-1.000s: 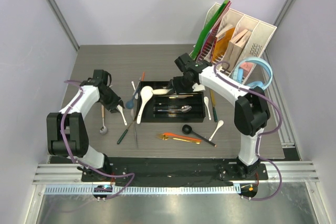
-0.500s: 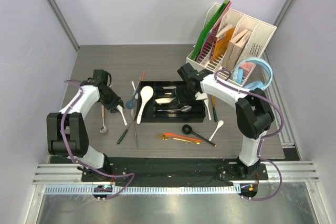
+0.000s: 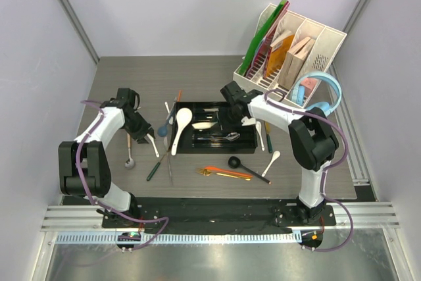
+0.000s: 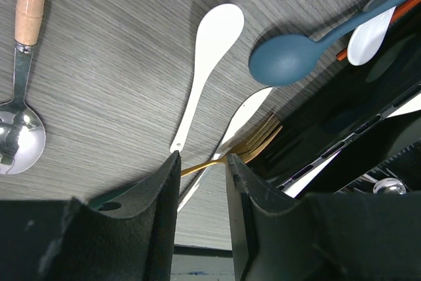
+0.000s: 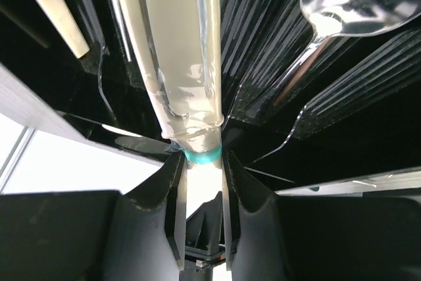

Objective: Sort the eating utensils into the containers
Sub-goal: Place the knife in the storage box.

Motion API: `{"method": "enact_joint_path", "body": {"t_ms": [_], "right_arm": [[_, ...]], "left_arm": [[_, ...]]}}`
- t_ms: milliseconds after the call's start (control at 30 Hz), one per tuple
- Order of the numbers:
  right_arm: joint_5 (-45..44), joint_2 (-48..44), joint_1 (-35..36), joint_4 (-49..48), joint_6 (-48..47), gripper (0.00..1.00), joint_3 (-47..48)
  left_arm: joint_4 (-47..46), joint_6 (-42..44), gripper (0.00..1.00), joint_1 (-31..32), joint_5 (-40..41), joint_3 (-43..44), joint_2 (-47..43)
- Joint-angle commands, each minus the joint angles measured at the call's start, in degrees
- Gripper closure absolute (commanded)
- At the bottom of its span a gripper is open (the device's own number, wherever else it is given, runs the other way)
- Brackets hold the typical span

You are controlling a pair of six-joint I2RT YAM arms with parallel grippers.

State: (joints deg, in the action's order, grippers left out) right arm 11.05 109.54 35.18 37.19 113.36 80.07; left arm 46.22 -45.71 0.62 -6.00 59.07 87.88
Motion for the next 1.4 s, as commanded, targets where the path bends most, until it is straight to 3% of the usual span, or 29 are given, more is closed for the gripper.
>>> {"method": "enact_joint_path", "body": {"t_ms": [0, 433, 533, 933, 1033, 1100, 1200, 1333, 1367], "right_arm": [[-0.06, -1.34, -0.11, -1.42, 11.36, 0.99, -1.06], [-1.64, -2.14, -0.9, -1.42, 10.83, 0.98, -2.64], [-1.21, -1.08, -1.08, -1.86, 10.13, 0.84, -1.76], [-0.86, 2.69, -2.31, -5.28, 8.98, 0.71, 2.1], [0.64, 3.84, -2.83, -6.33, 8.02, 0.51, 2.89], [1.51, 4.89, -3.1, -6.95, 6.7, 0.47, 4.03], [2.92, 5.16, -3.97, -6.87, 3.82, 0.3, 5.97], [5.82, 4.11, -6.34, -3.37, -4.7, 0.29, 11.04], [6.26, 4.28, -6.7, 1.52, -6.99, 0.29, 12.72]], "left_arm": [[1.24, 1.33, 0.66, -0.36, 0.73, 2.37, -0.95], [1.07, 1.77, 0.66, -0.36, 0.29, 2.45, -0.07], [1.42, 2.03, 0.66, -0.36, 0.9, 2.63, -0.25], [2.65, 2.65, 0.66, -0.36, 1.52, 4.56, 0.72], [3.09, 2.65, 0.66, -0.36, 1.87, 4.83, 0.72], [3.27, 2.56, 0.66, -0.36, 1.96, 4.83, 0.63], [3.35, 2.47, 0.66, -0.36, 2.22, 4.83, 0.46], [2.57, 2.91, 0.66, -0.36, 1.26, 5.09, 0.89], [2.13, 3.43, 0.65, -0.36, 0.3, 5.18, 1.24]]}}
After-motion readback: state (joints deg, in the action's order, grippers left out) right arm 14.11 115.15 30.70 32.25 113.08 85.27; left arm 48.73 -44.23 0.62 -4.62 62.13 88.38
